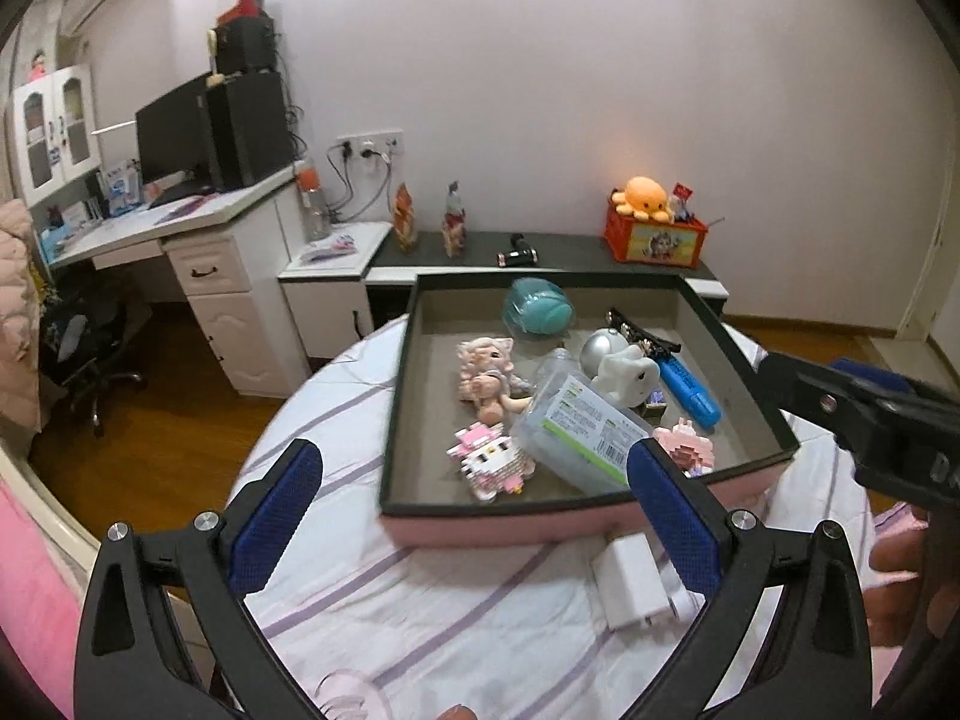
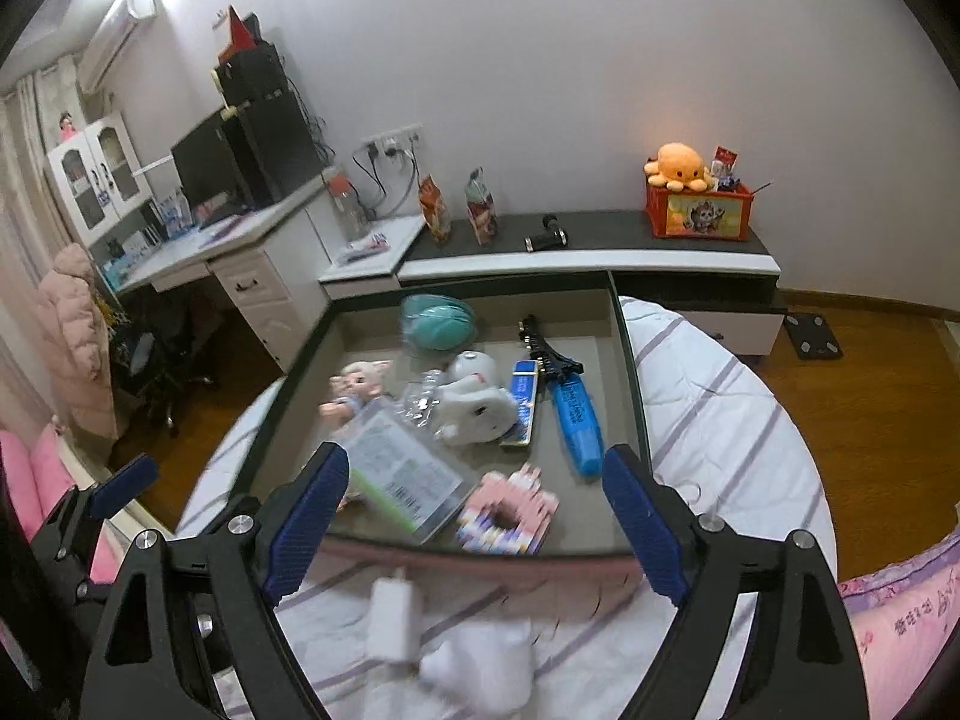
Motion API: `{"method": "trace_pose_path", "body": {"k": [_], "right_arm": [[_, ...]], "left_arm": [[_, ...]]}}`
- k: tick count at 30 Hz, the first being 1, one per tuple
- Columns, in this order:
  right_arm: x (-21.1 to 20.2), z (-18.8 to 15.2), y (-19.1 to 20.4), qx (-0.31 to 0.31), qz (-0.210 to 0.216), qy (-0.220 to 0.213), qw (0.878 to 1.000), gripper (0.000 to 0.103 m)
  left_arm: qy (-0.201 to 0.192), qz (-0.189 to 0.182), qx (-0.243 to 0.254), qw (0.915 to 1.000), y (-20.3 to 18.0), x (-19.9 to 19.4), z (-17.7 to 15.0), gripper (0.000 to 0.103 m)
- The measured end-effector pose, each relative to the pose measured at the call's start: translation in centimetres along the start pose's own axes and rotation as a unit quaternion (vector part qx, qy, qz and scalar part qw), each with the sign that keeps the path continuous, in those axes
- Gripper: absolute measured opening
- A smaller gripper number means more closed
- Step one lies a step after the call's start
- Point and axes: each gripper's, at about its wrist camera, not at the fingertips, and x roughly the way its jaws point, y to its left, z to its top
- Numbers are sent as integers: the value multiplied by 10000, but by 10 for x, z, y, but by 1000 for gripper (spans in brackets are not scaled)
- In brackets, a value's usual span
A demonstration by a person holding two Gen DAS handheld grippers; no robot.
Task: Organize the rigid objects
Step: 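Withdraw both tools from the tray back toward the table items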
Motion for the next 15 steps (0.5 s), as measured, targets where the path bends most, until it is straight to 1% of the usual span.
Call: {"method": "trace_pose_path", "body": {"k": [6,9,15], "right_arm": [[-53,-22,16,-26,-16,-387,9992,88],[-72,-32,23,-80,-48,-490,9988,88],[-113,-52,38,-219,-250,-796,9963,88]], "left_arm": [[-209,62,-97,9997,13,-49,-10,103],[-313,44,-156,9994,18,-71,-16,103],[-503,92,-212,9985,25,-113,-31,103]]}}
